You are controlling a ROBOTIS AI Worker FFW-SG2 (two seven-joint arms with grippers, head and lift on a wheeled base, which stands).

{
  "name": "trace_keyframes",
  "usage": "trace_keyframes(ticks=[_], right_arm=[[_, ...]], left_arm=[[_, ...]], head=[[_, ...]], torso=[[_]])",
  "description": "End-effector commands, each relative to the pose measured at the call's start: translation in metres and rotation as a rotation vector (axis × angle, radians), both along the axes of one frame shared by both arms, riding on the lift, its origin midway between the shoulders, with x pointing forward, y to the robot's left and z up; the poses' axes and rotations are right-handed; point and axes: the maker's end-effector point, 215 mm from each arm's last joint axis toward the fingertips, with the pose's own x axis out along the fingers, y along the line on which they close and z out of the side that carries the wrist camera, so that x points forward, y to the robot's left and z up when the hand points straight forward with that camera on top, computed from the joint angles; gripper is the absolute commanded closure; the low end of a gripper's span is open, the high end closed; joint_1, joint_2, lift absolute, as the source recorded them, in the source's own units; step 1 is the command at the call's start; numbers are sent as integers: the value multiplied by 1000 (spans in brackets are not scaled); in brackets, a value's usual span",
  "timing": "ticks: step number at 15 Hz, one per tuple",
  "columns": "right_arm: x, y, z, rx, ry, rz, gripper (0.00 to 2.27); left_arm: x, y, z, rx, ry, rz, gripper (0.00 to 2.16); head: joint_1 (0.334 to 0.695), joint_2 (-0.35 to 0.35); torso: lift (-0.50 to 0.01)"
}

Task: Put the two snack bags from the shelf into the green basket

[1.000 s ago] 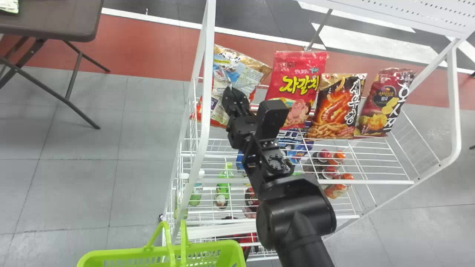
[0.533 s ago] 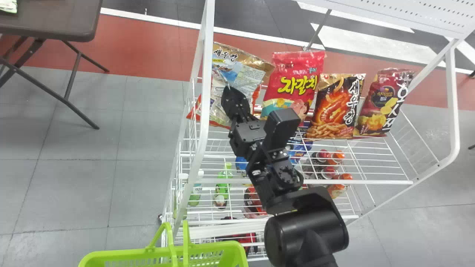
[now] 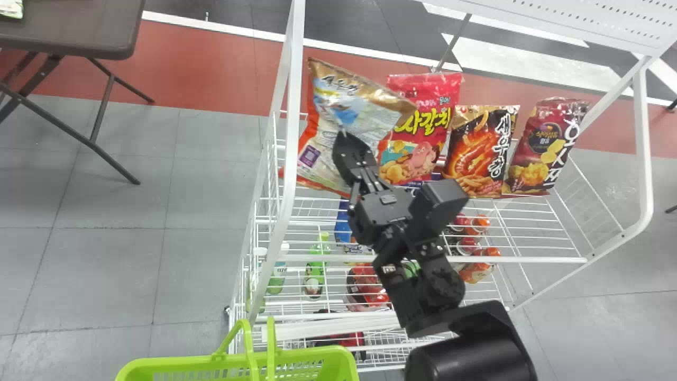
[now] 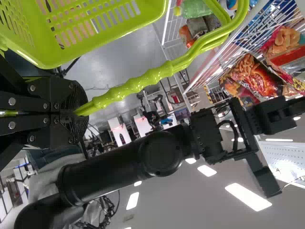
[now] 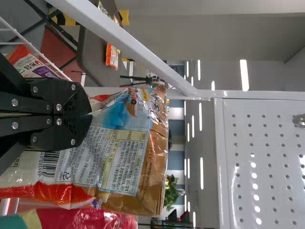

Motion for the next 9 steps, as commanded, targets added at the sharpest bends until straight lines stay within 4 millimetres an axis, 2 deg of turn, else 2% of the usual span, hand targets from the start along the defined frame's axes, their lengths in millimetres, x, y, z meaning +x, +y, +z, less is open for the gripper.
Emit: trace_keyframes(ticks=[1, 5, 9], right_arm=[[-15, -23, 5, -3, 3, -34, 2223], [-51, -56, 12, -5, 89, -68, 2223], [-87, -71, -26, 7, 352, -47, 2223]], left_arm=[[-2, 0, 1, -2, 0, -1, 2108], [-4, -5, 0, 0, 2, -9, 2108], [-5, -8, -3, 12, 4, -10, 2105]], head=[[695, -350], [695, -350], [695, -350]], torso=[[-10], [-10], [-10]])
